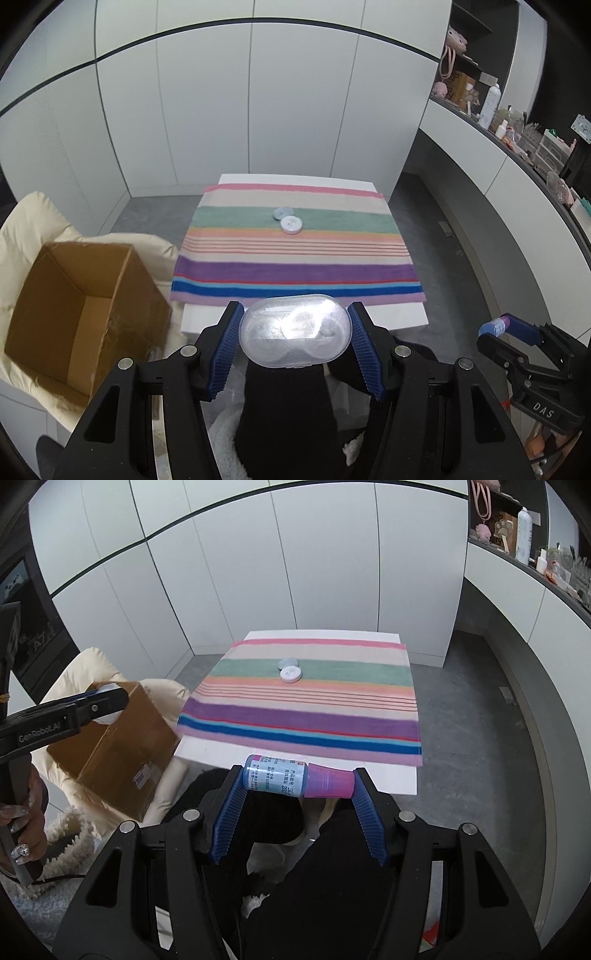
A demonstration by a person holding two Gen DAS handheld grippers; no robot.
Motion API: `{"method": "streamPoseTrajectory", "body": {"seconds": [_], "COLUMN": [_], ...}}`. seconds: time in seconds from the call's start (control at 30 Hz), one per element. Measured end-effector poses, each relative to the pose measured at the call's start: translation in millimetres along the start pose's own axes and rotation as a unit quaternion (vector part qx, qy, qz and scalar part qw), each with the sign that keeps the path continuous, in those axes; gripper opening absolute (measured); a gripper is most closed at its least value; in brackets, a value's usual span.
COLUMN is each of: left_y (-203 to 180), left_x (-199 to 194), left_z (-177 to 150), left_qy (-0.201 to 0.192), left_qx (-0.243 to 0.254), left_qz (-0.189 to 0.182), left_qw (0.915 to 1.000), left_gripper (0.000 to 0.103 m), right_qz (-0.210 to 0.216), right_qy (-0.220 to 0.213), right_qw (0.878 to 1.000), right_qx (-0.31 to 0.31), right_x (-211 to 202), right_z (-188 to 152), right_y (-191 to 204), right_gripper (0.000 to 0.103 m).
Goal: Organize objects
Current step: 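Carry the frosted case with left tool and vial with right tool over the box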
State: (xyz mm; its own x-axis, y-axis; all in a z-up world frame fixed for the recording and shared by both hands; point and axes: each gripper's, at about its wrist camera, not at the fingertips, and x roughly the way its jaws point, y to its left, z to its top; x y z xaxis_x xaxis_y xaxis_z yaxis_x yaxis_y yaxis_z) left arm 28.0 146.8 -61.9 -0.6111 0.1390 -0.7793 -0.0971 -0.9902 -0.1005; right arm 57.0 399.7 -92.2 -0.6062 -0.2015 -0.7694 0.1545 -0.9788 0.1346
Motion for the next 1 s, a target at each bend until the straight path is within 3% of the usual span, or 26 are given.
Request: {"method": "streamPoseTrajectory", "body": {"seconds": [0.63, 1.0], "left_y": [31.9, 101.4], "left_x": [5.2, -5.9], "left_z": [-8.6, -24.3], "left_qy": [0.015, 0.014], "left_qx": [-0.043, -0.109], "left_qz": [-0.001, 0.046], "left_qw": [0.9990, 0.9929], "left_gripper": [0.059, 0.059], "right_qz": [0.014, 0.066], "right_qy": [0.016, 0.035], "right_qw": [1.000, 0.993], "right_qx": [-0.018, -0.086], "right_x": [14.8, 51.2], "right_z": [2.4, 11.0], "right_y": [17.9, 82.8], "right_gripper": [0.061, 0.061]}}
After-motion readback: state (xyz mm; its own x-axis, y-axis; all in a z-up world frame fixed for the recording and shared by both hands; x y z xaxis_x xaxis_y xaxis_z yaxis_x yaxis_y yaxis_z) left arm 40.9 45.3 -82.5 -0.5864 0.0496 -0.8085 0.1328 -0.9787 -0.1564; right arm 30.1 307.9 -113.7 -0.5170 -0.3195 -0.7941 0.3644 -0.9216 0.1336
